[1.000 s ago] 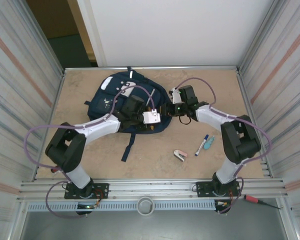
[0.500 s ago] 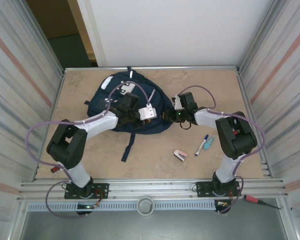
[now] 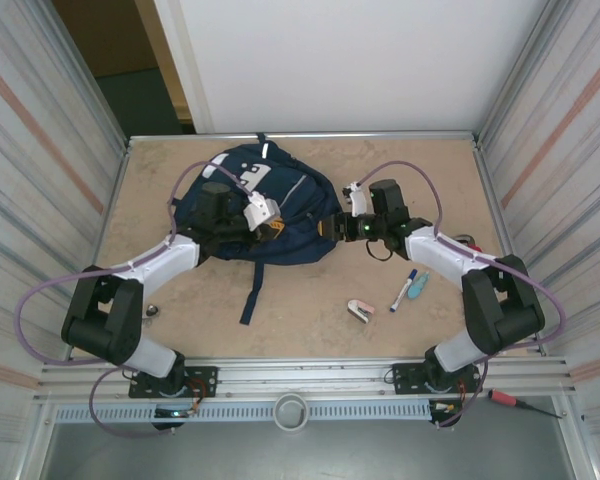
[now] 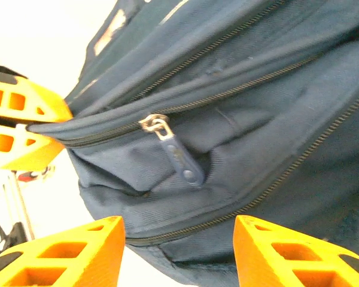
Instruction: Pack books, pencil case, and school supplies into a backpack
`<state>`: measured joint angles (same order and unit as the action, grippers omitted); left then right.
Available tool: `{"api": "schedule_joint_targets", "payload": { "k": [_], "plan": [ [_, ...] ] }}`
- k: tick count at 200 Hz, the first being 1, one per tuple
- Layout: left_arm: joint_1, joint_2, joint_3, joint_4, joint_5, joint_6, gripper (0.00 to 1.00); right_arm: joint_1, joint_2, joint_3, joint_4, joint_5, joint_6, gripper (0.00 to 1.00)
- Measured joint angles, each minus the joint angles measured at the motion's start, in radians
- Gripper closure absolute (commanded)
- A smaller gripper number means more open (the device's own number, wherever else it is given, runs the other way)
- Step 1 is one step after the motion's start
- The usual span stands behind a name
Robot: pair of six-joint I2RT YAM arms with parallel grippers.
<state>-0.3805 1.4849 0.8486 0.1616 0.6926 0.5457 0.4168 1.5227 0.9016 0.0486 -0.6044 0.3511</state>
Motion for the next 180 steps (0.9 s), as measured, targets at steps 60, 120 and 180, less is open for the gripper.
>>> {"api": "schedule_joint_targets", "payload": {
  "k": [60, 120, 180],
  "plan": [
    [0.002, 0.0, -0.011, 0.016, 0.043, -0.031, 1.0, -0.009, 0.105, 0.147, -0.058, -0.105, -0.121, 0.48],
    [0.002, 0.0, -0.011, 0.016, 0.047, -0.036, 1.0, -0.031, 0.19, 0.192, -0.114, -0.184, -0.229, 0.47],
    [0.002, 0.0, -0.011, 0.015, 0.051, -0.046, 1.0, -0.016, 0.241, 0.193, -0.106, -0.212, -0.264, 0.55]
  ]
}}
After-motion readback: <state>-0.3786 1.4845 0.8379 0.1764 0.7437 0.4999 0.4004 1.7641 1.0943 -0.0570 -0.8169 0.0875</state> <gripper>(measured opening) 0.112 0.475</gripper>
